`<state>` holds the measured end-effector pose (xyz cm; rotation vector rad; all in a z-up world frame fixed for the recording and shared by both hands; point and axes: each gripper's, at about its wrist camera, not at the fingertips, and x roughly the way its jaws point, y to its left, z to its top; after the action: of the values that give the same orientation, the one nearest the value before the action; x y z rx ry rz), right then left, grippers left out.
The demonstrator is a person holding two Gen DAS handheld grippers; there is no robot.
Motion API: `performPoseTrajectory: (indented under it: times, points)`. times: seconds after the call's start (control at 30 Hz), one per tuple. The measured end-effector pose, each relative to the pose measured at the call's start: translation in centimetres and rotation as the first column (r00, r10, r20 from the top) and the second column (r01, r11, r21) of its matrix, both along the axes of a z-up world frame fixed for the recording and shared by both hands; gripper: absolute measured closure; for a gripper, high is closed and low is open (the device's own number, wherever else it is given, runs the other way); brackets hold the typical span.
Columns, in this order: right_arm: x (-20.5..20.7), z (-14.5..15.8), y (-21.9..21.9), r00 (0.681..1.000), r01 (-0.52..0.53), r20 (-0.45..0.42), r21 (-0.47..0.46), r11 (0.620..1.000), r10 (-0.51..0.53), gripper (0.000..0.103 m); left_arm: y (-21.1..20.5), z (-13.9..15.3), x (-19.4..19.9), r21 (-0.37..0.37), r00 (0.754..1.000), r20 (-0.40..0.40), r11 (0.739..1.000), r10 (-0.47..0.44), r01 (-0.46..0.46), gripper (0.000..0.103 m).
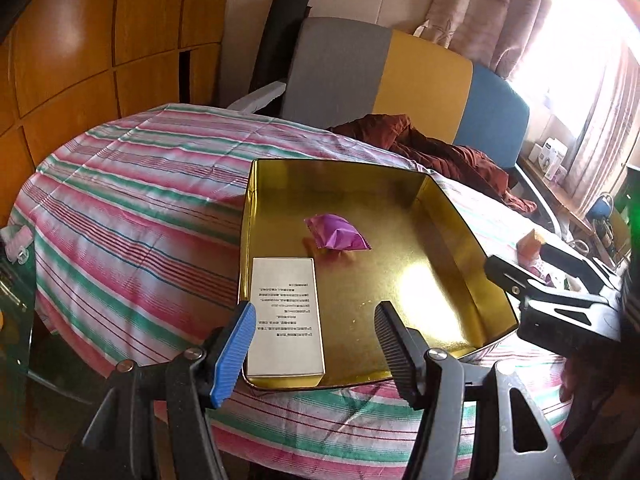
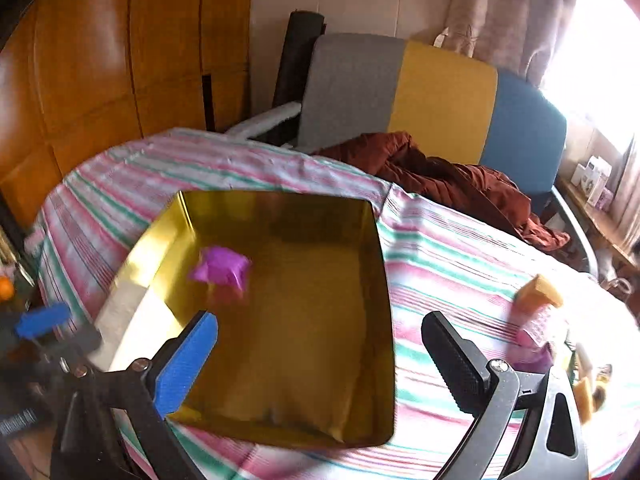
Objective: Organize objects
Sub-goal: 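Lower cream box into tray and open left while right drops purple packet in tray, then move both tools from the tray back to the pile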
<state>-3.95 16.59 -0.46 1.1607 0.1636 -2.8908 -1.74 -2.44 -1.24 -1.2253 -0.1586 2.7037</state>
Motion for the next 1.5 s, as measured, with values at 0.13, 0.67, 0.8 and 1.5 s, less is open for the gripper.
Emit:
performPoseTrajectory:
  times: [0.13, 0.67, 0.8, 1.5]
  points:
    - [1.7, -0.2, 2.0, 0.999, 0.041, 0.001, -0.055, 0.998, -0.041, 0.008, 0.6, 0.2, 0.4, -0.023, 1.0, -0.013, 1.0, -0.011, 0.011, 0.04]
    - [6.0, -1.4, 8.1, 0.99, 0.132, 0.065, -0.16, 0.978, -0.123, 0.007, 3.6, 0.9, 1.5, -0.081, 0.995, -0.046, 0.993, -0.092, 0.088, 0.04]
    - [6.8, -0.9, 10.0, 0.989, 0.145, 0.054, -0.175, 0.974, -0.138, 0.004, 4.5, 0.9, 1.7, -0.068, 0.991, -0.04, 0.99, -0.127, 0.124, 0.034]
    - [16.7, 2.9, 30.8, 0.737, 0.655, 0.009, -0.259, 0.71, -0.676, 0.0, 14.9, 0.8, 1.3, 0.022, 0.884, 0.042, 0.885, -0.466, 0.465, 0.031]
